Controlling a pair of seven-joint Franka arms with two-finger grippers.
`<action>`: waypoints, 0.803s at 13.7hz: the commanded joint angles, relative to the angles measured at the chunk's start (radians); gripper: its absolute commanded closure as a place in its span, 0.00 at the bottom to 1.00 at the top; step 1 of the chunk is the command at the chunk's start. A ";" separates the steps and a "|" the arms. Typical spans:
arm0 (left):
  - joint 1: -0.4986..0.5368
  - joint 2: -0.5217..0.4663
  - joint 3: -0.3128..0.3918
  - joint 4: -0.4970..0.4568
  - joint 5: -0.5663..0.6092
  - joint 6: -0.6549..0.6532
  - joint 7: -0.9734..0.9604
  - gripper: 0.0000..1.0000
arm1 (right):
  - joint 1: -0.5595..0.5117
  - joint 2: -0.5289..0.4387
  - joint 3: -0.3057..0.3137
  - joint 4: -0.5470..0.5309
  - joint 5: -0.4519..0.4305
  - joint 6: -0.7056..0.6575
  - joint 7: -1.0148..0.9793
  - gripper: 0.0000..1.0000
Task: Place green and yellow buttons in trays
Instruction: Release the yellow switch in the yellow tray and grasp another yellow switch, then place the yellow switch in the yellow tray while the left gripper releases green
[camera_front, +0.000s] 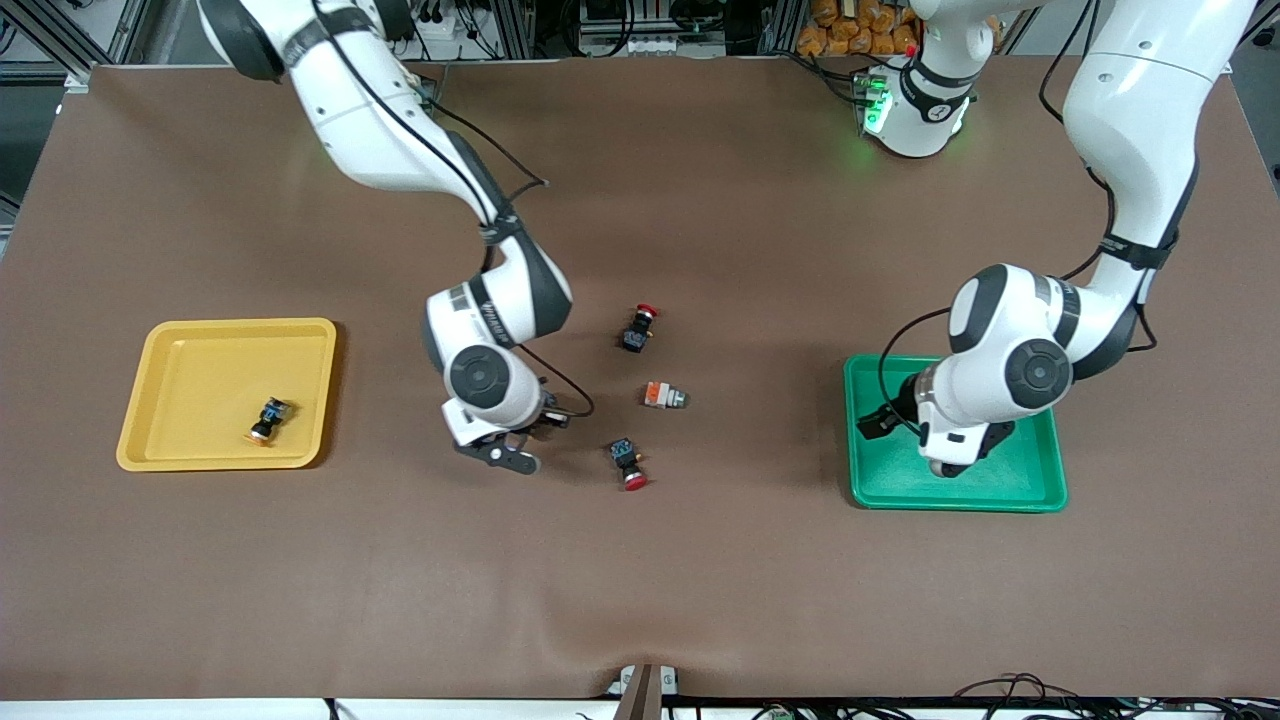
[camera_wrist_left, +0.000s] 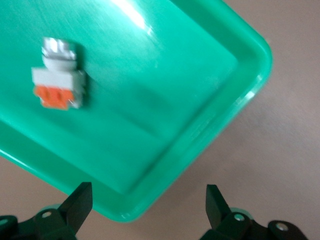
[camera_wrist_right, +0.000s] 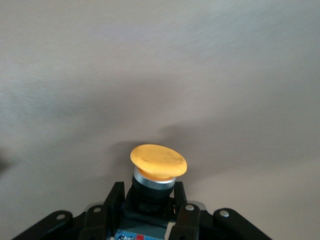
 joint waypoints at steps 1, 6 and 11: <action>-0.059 -0.014 -0.003 0.006 0.017 -0.003 -0.099 0.00 | -0.141 -0.109 0.009 -0.041 0.008 -0.126 -0.261 1.00; -0.169 0.021 -0.003 0.080 0.017 0.000 -0.311 0.00 | -0.416 -0.149 0.008 -0.045 -0.013 -0.295 -0.694 1.00; -0.272 0.101 -0.003 0.177 0.020 0.008 -0.487 0.00 | -0.643 -0.139 0.008 -0.028 -0.064 -0.311 -1.038 1.00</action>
